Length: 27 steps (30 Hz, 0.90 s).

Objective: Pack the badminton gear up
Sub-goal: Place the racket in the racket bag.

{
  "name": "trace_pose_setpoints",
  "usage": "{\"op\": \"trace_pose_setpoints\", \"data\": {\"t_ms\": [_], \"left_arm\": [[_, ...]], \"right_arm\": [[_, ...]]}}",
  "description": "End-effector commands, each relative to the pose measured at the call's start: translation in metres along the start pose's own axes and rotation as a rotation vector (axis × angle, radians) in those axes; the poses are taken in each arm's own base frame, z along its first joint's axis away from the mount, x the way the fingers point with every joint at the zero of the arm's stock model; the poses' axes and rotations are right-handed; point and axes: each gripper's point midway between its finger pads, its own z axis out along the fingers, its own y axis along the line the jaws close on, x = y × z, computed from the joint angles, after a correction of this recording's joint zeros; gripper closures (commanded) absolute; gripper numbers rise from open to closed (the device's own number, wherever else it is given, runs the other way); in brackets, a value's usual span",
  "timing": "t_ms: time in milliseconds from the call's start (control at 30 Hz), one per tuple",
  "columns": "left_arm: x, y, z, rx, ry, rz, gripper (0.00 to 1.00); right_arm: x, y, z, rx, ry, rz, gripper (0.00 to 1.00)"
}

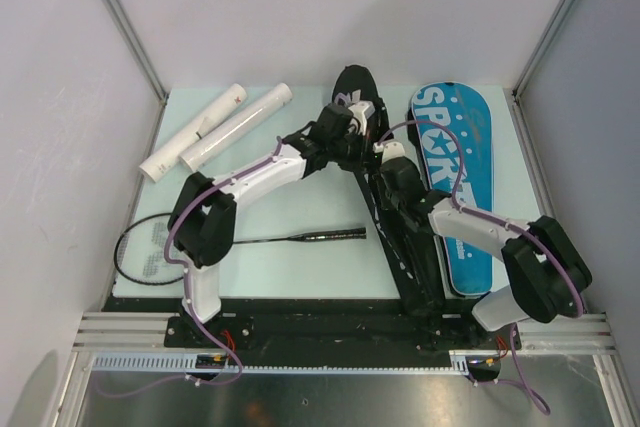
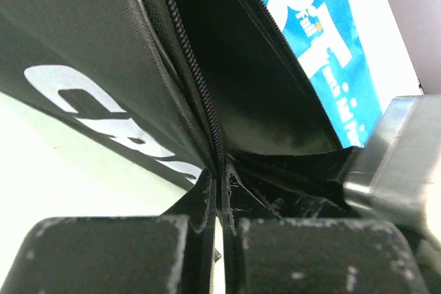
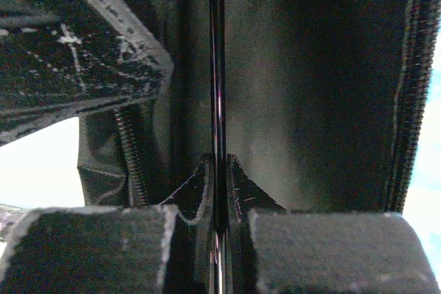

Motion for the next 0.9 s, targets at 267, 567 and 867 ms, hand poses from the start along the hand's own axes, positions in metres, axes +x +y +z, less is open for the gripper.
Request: {"op": "trace_pose_setpoints", "data": {"t_ms": [267, 567, 867], "left_arm": [[0.012, 0.007, -0.009, 0.007, 0.048, -0.082, 0.97], [0.016, 0.013, -0.004, -0.102, 0.014, -0.058, 0.61], [0.046, -0.006, -0.002, -0.175, 0.032, -0.06, 0.48]], "right_arm": [[-0.128, 0.001, -0.077, -0.022, -0.319, 0.282, 1.0], [-0.137, 0.009, -0.086, -0.03, -0.357, 0.327, 1.0], [-0.138, 0.006, -0.082, 0.03, -0.364, 0.331, 1.0]]}}
